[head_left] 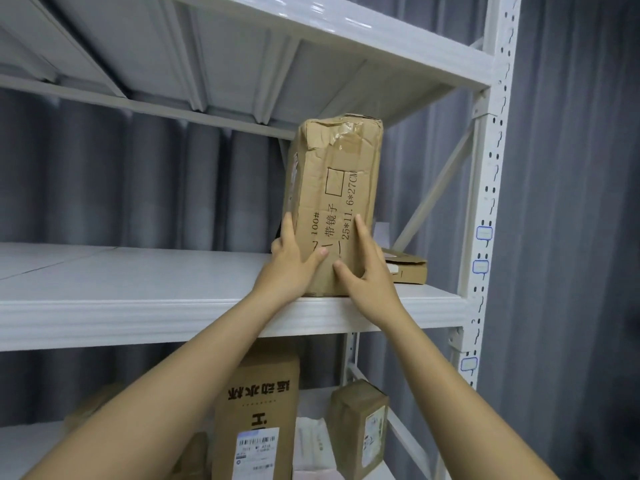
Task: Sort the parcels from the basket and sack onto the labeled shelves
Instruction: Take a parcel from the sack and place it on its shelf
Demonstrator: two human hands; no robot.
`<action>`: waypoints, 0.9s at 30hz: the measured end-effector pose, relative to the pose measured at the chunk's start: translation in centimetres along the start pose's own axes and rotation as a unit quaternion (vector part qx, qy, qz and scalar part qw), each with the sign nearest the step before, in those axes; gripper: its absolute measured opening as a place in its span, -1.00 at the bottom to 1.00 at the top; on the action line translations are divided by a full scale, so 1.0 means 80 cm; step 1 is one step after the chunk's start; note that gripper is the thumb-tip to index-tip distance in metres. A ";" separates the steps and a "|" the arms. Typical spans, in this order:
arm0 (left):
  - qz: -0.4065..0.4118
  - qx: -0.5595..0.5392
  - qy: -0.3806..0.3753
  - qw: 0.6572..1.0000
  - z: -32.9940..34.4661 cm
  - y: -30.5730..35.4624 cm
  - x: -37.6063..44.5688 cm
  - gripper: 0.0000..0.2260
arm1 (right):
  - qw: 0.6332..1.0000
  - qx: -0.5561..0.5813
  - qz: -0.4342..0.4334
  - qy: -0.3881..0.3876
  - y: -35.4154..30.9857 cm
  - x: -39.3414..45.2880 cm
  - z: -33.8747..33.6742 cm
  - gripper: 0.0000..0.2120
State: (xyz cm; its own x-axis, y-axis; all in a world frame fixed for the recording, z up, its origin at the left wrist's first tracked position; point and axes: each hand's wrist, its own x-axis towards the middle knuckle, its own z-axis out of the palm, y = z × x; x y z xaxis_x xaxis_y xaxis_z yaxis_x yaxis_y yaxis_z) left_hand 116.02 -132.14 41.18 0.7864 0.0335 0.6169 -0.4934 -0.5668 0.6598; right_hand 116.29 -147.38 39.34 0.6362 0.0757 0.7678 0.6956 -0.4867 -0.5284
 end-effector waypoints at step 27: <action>-0.095 0.216 0.038 0.971 0.021 -0.004 0.038 -0.54 | 0.997 -0.074 -0.007 -0.012 0.040 0.027 -0.014 -0.53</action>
State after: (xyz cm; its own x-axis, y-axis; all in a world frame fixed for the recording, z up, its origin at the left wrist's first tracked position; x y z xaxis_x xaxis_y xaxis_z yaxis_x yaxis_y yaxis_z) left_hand 119.20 -133.26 42.08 0.8106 0.2228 0.5415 -0.1265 -0.8364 0.5334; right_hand 119.53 -149.77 39.75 0.6362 0.1023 0.7647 0.6484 -0.6080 -0.4581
